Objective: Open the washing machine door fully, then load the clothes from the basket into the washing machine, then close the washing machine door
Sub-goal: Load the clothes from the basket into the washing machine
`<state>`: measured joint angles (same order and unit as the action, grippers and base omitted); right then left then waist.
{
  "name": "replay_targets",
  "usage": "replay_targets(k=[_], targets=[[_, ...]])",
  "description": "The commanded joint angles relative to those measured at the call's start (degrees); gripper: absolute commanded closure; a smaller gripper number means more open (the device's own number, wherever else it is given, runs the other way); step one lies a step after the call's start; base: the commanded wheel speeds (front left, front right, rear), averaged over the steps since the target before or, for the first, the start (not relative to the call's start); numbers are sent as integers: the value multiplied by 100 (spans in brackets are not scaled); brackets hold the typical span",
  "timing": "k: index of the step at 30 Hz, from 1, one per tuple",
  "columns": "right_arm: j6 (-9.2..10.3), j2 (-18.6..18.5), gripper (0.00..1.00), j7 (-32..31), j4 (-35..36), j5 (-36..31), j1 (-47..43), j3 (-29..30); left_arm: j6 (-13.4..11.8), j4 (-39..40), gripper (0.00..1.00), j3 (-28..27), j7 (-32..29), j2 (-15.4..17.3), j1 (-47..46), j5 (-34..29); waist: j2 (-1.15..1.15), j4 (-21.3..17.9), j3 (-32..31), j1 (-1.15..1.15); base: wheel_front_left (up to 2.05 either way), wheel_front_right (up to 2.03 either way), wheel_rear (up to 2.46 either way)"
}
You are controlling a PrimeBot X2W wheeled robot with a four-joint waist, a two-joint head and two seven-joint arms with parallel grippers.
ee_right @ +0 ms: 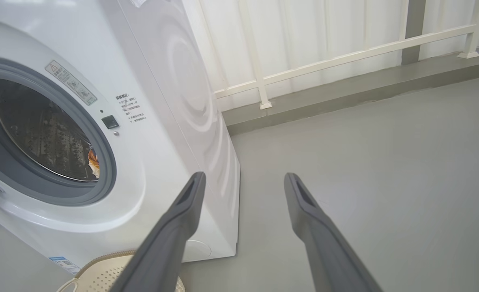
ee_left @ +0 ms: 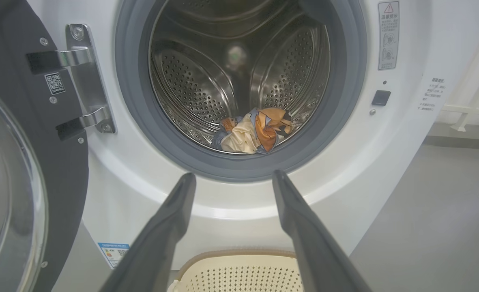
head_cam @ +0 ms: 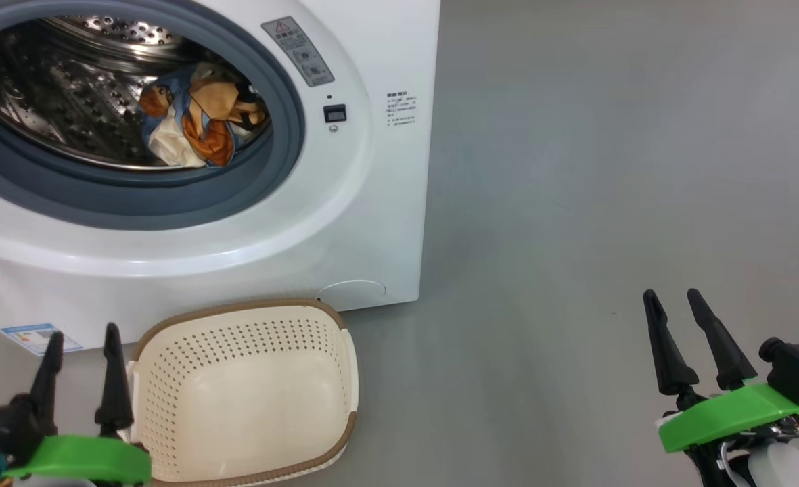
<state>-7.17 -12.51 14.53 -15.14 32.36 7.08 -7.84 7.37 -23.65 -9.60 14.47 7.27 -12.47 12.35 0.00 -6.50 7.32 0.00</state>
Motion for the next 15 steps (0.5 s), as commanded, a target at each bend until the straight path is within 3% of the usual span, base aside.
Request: replay_targets(k=[1, 15], targets=[[-32, -122, 0, 47, 157, 8, -102, -49, 11, 288, 0, -169, 52, 74, 125, -32, 0, 38, -24, 0, 0, 0, 0], [-32, -96, 0, 47, 204, -24, -178, 0, 12, 735, 0, -135, 52, -69, 553, -2, 0, 90, -14, 0, 0, 0, 0]])
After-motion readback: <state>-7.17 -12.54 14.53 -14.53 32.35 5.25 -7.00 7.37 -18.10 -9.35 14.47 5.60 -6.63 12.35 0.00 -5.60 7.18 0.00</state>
